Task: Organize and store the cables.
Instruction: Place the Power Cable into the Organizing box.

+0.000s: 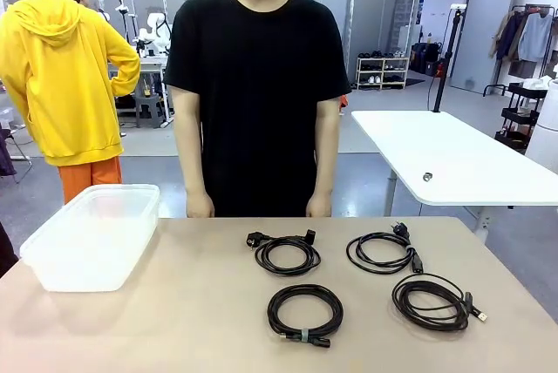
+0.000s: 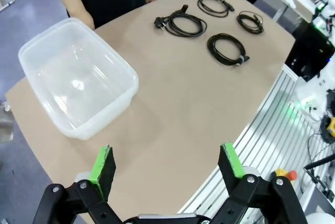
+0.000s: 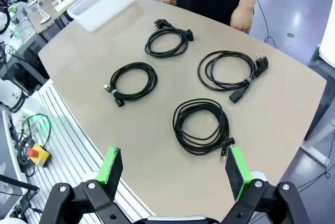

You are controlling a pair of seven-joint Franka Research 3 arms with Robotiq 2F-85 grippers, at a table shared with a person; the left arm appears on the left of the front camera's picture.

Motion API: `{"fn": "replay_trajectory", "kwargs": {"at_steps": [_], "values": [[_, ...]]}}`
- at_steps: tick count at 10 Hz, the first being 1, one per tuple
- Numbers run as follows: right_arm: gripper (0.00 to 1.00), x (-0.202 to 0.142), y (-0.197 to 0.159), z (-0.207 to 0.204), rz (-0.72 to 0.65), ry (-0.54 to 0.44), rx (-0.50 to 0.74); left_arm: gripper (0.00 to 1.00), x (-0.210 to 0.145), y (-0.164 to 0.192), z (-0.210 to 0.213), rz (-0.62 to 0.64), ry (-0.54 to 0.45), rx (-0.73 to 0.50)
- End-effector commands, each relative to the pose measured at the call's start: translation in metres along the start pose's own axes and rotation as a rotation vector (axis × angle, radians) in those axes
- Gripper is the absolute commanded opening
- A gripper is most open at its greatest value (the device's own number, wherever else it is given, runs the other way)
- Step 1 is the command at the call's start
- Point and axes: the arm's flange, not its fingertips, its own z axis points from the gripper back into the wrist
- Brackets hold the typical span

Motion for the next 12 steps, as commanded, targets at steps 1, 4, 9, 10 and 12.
{"fn": "replay_trajectory", "kwargs": {"at_steps": [1, 4, 9, 10, 12], "values": [[1.0, 0.0038, 0.0022, 0.0016, 0.022, -0.006, -0.014, 1.0, 0.0014, -0.001, -0.0007, -0.014, 0.006, -0.002], [1.0, 0.0038, 0.0022, 0.0016, 0.022, -0.006, -0.014, 1.0, 0.0014, -0.001, -0.0007, -0.014, 0.006, -0.002], [1.0, 0.0038, 0.0022, 0.0016, 0.022, -0.006, -0.014, 1.0, 0.0014, -0.001, -0.0007, -0.014, 0.006, -0.002], [1.0, 0.0038, 0.0022, 0.0016, 0.022, -0.006, -0.014, 1.0, 0.0014, -0.001, -0.0007, -0.014, 0.006, -0.002], [1.0, 0.0038, 0.0022, 0.0016, 0.022, -0.006, -0.014, 1.0, 0.0014, -0.001, -0.0007, -0.014, 0.006, -0.002]]}}
